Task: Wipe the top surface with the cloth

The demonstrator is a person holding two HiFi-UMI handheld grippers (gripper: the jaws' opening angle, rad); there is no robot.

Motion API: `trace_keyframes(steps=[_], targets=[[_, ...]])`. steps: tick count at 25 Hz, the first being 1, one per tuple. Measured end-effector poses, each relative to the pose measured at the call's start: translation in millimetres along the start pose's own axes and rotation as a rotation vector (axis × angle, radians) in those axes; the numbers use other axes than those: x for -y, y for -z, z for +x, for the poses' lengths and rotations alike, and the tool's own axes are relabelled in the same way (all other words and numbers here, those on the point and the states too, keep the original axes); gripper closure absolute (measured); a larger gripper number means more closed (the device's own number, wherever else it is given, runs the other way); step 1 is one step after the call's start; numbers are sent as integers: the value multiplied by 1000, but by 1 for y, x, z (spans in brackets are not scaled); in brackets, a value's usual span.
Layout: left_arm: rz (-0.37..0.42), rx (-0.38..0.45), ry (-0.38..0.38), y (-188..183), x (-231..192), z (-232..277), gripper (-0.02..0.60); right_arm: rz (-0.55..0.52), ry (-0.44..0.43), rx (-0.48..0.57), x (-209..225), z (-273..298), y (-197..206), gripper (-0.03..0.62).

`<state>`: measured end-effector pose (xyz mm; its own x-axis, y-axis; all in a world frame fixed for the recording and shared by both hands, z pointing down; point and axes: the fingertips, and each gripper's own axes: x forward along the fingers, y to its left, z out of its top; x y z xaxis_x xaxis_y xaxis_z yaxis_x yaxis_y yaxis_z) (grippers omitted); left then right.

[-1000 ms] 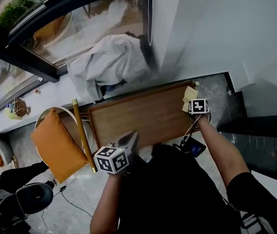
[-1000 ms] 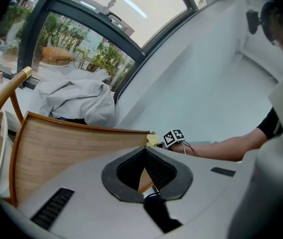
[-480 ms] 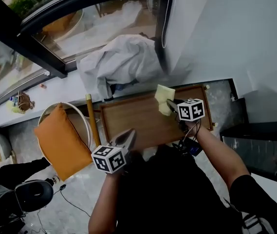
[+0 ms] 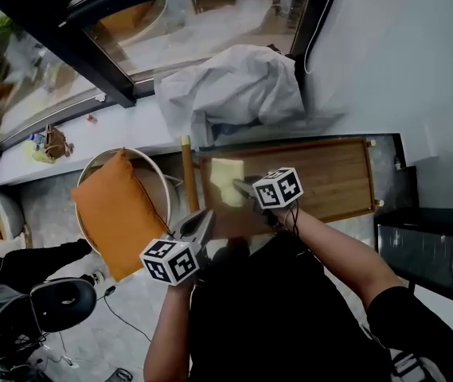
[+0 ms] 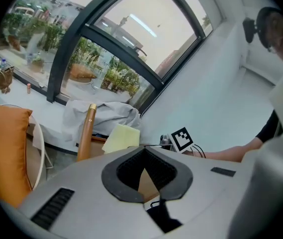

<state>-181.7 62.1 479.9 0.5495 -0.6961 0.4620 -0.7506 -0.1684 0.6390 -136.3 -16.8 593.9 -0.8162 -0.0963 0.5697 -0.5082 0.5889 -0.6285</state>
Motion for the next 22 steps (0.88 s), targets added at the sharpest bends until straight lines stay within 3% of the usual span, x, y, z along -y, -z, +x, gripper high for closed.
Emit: trace_keyframes(steps=[4, 10, 22], targets=[[-31, 4, -3, 2, -18, -21, 573, 39, -16, -68, -13, 44, 22, 562], [-14, 69, 34, -8, -26, -43, 572, 52, 18, -142, -10, 90, 41, 562], [22, -8, 65, 3, -24, -39, 574, -5, 231, -280, 42, 94, 85, 562]])
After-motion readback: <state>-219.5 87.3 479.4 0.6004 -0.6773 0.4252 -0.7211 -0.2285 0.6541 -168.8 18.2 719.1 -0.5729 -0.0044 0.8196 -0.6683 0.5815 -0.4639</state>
